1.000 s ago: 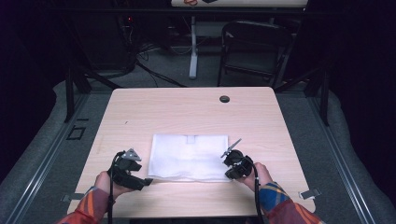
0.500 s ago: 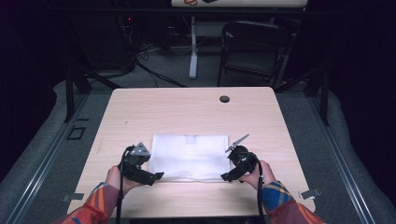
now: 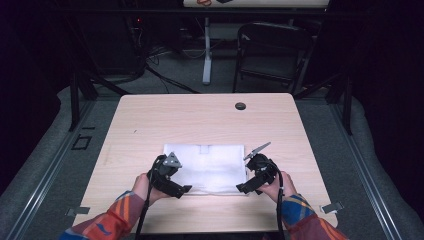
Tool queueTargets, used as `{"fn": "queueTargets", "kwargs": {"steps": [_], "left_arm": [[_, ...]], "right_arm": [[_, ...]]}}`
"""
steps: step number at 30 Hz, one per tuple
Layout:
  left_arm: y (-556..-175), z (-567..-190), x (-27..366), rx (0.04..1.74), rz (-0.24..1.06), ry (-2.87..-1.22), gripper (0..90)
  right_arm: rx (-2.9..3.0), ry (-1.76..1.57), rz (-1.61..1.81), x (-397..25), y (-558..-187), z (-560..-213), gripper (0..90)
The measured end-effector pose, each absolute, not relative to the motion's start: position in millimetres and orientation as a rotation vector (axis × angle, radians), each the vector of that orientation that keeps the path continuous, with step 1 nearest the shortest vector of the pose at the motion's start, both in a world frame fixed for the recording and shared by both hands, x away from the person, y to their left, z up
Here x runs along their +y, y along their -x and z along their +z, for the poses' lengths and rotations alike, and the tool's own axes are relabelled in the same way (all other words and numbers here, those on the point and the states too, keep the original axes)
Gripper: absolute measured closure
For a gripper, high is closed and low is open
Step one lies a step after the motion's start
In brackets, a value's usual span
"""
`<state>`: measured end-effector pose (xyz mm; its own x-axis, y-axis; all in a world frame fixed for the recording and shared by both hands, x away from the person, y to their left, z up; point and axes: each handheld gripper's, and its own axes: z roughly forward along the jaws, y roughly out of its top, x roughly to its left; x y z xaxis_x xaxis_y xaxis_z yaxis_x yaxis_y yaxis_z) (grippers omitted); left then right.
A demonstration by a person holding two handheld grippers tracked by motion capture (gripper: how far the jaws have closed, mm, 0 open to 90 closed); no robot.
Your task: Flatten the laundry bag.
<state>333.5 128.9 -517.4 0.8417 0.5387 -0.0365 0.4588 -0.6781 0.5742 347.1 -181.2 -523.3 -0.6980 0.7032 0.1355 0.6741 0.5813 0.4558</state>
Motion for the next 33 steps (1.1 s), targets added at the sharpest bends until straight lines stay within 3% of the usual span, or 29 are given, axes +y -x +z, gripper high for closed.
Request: {"fn": "queueTargets", "kwargs": {"steps": [8,13,17,19,26,33], "left_arm": [[-337.4,-530.3,95.1,0.619,0.136,-2.525,26.7],[-340.5,-537.1,87.3,0.599,0.131,-2.568,42.1],[-342.4,-541.9,80.7,0.580,0.114,-2.601,47.2],[-343.7,-545.5,75.7,0.583,0.122,-2.627,48.6],[-347.4,-552.5,69.5,0.569,0.101,-2.647,59.9],[-347.6,-554.9,73.5,0.560,0.127,-2.623,71.8]], "right_arm": [[2.767,-1.180,0.735,-182.1,-348.1,-527.2,5.4],[2.789,-1.164,0.716,-180.2,-347.4,-527.4,6.5],[2.794,-1.161,0.724,-179.0,-347.5,-528.5,9.8],[2.796,-1.165,0.716,-178.8,-347.6,-528.6,16.3],[2.801,-1.195,0.727,-176.7,-345.8,-529.0,19.5],[2.814,-1.168,0.707,-176.0,-345.5,-528.3,30.4]]}}
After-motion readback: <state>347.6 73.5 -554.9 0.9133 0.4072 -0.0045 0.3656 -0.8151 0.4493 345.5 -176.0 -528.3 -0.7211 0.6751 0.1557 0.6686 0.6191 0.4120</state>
